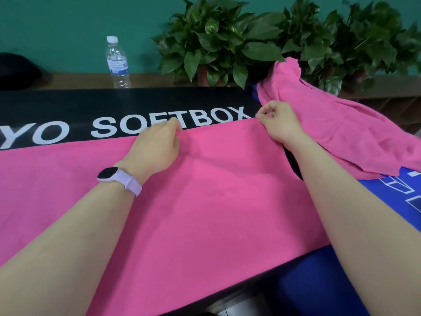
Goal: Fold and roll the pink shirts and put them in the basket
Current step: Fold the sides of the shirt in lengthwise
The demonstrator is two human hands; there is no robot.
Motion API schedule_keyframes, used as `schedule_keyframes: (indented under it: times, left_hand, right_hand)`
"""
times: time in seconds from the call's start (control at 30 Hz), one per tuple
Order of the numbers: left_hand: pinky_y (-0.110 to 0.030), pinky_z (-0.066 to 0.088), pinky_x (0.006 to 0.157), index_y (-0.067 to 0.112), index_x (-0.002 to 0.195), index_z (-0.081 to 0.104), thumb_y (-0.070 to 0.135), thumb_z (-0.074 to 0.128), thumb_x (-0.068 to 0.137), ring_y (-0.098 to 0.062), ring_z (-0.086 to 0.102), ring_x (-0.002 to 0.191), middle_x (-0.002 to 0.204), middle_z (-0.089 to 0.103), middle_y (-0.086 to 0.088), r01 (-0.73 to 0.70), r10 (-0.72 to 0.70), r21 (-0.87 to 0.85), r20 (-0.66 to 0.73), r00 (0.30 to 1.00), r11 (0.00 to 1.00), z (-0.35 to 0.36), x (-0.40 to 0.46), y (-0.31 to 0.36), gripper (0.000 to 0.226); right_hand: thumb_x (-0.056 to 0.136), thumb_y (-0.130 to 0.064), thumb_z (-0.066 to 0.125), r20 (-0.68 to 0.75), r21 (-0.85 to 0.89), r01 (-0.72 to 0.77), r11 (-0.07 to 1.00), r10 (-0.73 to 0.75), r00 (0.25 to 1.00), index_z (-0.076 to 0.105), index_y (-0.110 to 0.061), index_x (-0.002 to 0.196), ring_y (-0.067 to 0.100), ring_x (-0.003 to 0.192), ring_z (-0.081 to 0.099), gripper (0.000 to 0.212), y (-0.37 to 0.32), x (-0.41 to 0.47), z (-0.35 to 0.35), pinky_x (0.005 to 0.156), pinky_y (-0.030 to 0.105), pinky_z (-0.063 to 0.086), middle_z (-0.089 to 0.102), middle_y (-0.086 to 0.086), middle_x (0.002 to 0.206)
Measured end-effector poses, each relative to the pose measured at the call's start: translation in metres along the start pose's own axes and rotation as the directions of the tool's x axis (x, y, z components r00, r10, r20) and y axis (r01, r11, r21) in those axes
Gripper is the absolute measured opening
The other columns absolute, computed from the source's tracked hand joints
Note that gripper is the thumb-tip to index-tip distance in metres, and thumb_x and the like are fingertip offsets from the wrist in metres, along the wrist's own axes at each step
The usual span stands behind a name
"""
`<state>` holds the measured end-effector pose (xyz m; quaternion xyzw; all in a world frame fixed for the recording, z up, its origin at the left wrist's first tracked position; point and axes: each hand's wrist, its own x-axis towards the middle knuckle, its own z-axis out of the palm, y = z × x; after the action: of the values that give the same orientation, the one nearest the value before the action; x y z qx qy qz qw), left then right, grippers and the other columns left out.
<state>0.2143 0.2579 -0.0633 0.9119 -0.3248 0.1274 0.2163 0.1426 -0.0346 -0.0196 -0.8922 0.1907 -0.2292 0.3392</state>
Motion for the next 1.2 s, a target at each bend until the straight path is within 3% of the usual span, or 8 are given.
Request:
schedule_keyframes:
  times: [0.2, 0.37, 0.63, 0.73, 0.87, 0.97, 1.1, 1.2]
  left_hand:
    - [-0.038, 0.023, 0.081, 0.022, 0.096, 0.043, 0.011, 0.042, 0.098, -0.025, 0.035, 0.087, 0.094, 0.048, -0.002, 0.137, -0.138, 0.068, 0.019, 0.99, 0.988, 0.005, 0.002, -0.018, 0.011]
    - [-0.037, 0.022, 0.081, 0.021, 0.096, 0.047, 0.008, 0.041, 0.095, -0.025, 0.035, 0.088, 0.092, 0.048, 0.0, 0.165, -0.165, 0.036, -0.018, 0.986, 0.986, 0.012, 0.007, -0.02, 0.014]
    - [-0.042, 0.026, 0.092, 0.017, 0.103, 0.058, 0.012, 0.045, 0.096, -0.033, 0.04, 0.104, 0.104, 0.049, -0.008, 0.305, -0.3, 0.06, -0.074, 0.951, 0.95, 0.006, 0.003, -0.011, 0.015]
    - [-0.042, 0.034, 0.092, 0.015, 0.112, 0.065, 0.0, 0.054, 0.085, -0.034, 0.045, 0.106, 0.112, 0.052, -0.01, 0.164, -0.153, 0.06, -0.152, 0.976, 0.985, -0.011, -0.005, 0.011, 0.033]
    - [-0.041, 0.041, 0.099, 0.03, 0.127, 0.066, 0.016, 0.053, 0.09, -0.023, 0.049, 0.117, 0.13, 0.058, 0.005, -0.155, 0.156, -0.026, 0.068, 0.985, 0.988, -0.016, -0.031, 0.051, 0.042]
    - [-0.04, 0.018, 0.121, 0.038, 0.153, 0.034, 0.051, 0.035, 0.101, -0.017, 0.024, 0.149, 0.163, 0.027, 0.01, -0.089, 0.054, 0.091, 0.329, 0.943, 0.992, -0.005, -0.037, 0.049, 0.053]
    - [-0.045, -0.006, 0.125, 0.037, 0.159, 0.0, 0.073, 0.013, 0.095, -0.014, -0.01, 0.154, 0.168, -0.007, 0.009, -0.04, -0.015, 0.112, 0.454, 0.891, 0.993, 0.005, -0.037, 0.042, 0.075]
    - [-0.046, -0.006, 0.124, 0.038, 0.159, 0.001, 0.084, 0.016, 0.085, -0.014, -0.01, 0.154, 0.168, -0.006, 0.008, 0.005, -0.052, 0.109, 0.428, 0.902, 0.994, 0.005, -0.035, 0.045, 0.089]
  right_hand:
    - [0.088, -0.005, 0.059, -0.01, -0.131, -0.052, 0.99, 0.051, 0.999, 0.066, -0.021, 0.077, 0.016, 0.079, 0.061, 0.021, 0.004, 0.023, 0.025, 0.065, 0.025, 0.042, 0.063, -0.006, 0.074]
    - [0.09, -0.011, 0.056, -0.053, -0.33, -0.023, 0.944, 0.005, 0.999, 0.069, -0.021, 0.092, 0.033, 0.092, 0.063, 0.016, 0.017, 0.01, 0.044, 0.078, 0.043, 0.053, 0.069, 0.005, 0.097]
    - [0.094, -0.015, 0.059, -0.122, -0.403, 0.019, 0.915, -0.074, 0.99, 0.069, -0.016, 0.096, 0.036, 0.094, 0.063, 0.01, 0.024, 0.01, 0.05, 0.077, 0.042, 0.051, 0.069, 0.009, 0.1]
    - [0.095, -0.014, 0.056, -0.114, -0.437, 0.023, 0.899, -0.08, 0.99, 0.068, -0.015, 0.097, 0.036, 0.092, 0.062, 0.012, 0.023, 0.011, 0.052, 0.073, 0.039, 0.046, 0.067, 0.01, 0.1]
    - [0.096, -0.012, 0.054, -0.099, -0.497, 0.06, 0.866, -0.126, 0.987, 0.068, -0.013, 0.098, 0.035, 0.092, 0.061, 0.014, 0.024, 0.013, 0.051, 0.075, 0.04, 0.047, 0.066, 0.009, 0.101]
    - [0.096, -0.014, 0.055, -0.081, -0.587, 0.106, 0.803, -0.188, 0.979, 0.07, -0.013, 0.1, 0.035, 0.095, 0.061, 0.015, 0.022, 0.011, 0.052, 0.083, 0.043, 0.045, 0.067, 0.009, 0.102]
    - [0.098, -0.016, 0.049, -0.098, -0.71, 0.1, 0.697, -0.239, 0.966, 0.07, -0.015, 0.107, 0.032, 0.102, 0.058, 0.023, 0.005, 0.002, 0.045, 0.092, 0.044, 0.039, 0.068, 0.007, 0.107]
    - [0.097, -0.015, 0.053, 0.013, -0.456, 0.376, 0.807, -0.416, 0.909, 0.071, -0.017, 0.116, 0.025, 0.111, 0.059, 0.026, -0.036, -0.025, 0.052, 0.097, 0.041, 0.041, 0.067, 0.001, 0.12]
